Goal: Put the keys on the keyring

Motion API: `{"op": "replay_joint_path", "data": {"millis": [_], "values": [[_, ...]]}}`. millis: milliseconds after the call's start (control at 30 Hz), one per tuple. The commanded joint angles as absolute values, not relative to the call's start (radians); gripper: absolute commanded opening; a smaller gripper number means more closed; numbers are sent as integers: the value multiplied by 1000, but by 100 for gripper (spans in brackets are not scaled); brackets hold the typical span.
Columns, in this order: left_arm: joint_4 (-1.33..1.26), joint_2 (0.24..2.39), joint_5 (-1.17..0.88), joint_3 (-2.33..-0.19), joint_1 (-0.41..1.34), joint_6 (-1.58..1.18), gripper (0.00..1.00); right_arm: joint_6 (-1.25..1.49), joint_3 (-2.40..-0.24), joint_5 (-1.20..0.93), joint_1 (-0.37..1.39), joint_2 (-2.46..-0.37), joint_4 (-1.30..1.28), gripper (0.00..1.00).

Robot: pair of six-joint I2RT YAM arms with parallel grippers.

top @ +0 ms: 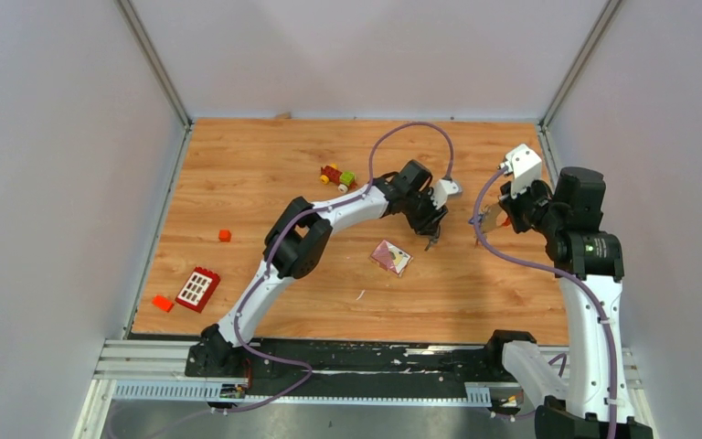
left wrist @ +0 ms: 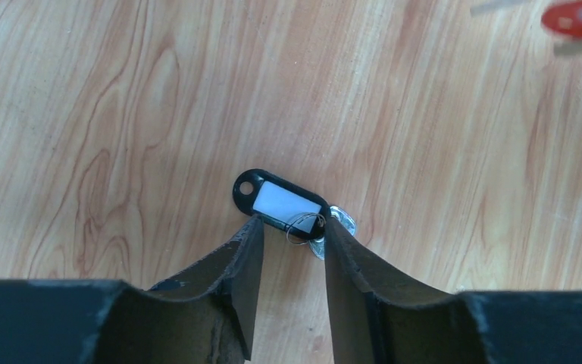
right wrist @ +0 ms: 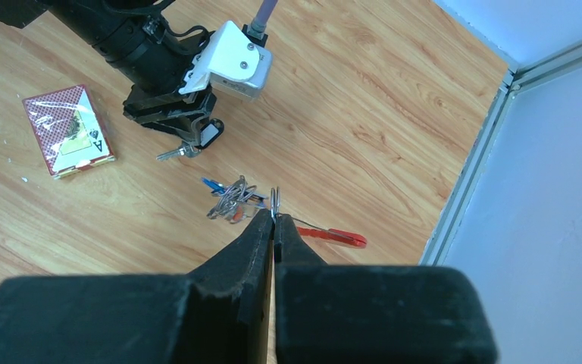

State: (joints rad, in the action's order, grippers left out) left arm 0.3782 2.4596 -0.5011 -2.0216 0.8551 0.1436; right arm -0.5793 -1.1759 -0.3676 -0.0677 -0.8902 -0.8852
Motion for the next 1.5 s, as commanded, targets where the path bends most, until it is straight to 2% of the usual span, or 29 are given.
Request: {"op": "replay_joint_path", "data": {"millis": [0,300,433,633,1167,1333,1467], "values": [[383,2471,-496,-2037,868,153,39,-591,-1183,-389,-74,-869,-865,0],[380,2460,-488,-2020,874,158,9,-592,-1166,-401,-74,-863,-862,0],[382,2428,-477,-2002,874,174,0,-593,-1170,-404,-74,-861,-865,0],[379,2343,-472,-1929,871,214,0,-599,-1176,-428,-74,-863,-878,0],[167,1934,-522,-1469,790,297,0,-628,-1180,-657,-28,-963,-890,0],[163,1945,-519,-1475,784,312,1,-608,-1160,-644,-17,-965,-847,0],[204,2045,-531,-1555,791,321,25,-623,-1154,-606,-17,-944,-862,0]]}}
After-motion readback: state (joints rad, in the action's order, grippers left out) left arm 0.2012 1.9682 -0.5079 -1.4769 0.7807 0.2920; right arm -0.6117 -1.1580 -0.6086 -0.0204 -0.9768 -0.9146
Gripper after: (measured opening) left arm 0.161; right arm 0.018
